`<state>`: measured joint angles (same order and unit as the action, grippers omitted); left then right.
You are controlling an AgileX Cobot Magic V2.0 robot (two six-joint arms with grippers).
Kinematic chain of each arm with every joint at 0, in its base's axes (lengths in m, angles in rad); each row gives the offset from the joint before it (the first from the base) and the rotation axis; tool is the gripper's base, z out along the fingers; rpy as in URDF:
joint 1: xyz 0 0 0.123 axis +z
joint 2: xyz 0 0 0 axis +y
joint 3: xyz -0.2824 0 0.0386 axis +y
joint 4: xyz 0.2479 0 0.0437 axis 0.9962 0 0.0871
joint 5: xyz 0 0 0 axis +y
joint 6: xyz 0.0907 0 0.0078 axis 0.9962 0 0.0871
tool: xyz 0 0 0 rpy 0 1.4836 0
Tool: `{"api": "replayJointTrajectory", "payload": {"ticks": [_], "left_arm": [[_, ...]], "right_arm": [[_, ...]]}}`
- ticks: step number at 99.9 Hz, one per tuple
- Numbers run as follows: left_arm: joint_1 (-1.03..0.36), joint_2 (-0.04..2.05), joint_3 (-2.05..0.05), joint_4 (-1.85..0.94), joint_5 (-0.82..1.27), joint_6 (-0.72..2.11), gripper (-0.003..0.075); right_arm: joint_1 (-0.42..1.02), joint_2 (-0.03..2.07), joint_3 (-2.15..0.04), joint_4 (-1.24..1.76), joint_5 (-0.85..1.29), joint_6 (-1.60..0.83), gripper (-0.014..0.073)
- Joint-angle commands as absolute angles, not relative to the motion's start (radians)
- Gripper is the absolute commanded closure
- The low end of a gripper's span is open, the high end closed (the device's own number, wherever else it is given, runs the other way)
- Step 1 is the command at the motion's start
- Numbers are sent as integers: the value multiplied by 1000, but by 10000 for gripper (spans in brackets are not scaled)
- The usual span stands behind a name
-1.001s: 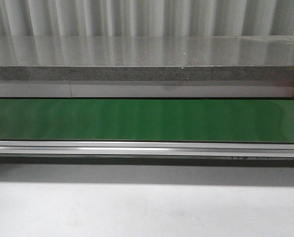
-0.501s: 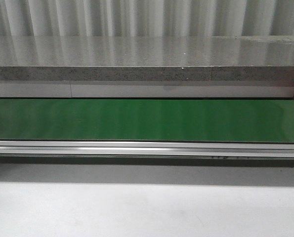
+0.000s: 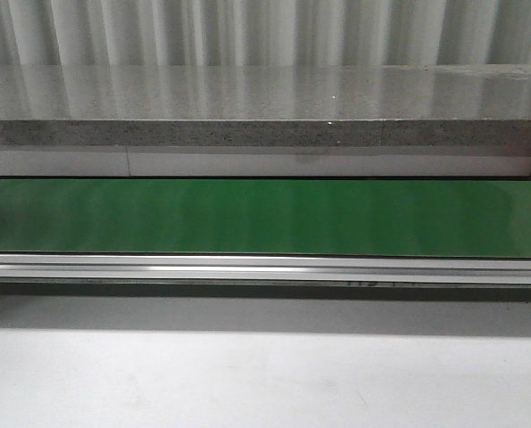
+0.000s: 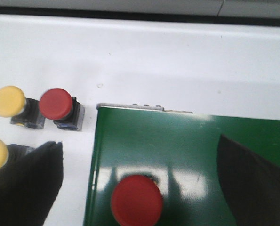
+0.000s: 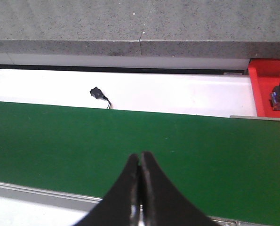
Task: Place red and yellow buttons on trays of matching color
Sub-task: 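Carry the red button onto the belt and open the left gripper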
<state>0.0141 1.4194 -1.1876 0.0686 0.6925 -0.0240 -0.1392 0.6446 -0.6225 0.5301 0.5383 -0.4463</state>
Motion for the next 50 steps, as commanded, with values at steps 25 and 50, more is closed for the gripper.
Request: {"api": "replayJointTrajectory", "payload": {"ticks": [25,50], "left_arm": [[243,1431,-1173,69,650,-59,100],[370,1554,-1162,57,626,-59,101]], "right_arm": [[-138,642,-648,544,483,-454,662],[-138,642,-648,544,483,-454,662]]}}
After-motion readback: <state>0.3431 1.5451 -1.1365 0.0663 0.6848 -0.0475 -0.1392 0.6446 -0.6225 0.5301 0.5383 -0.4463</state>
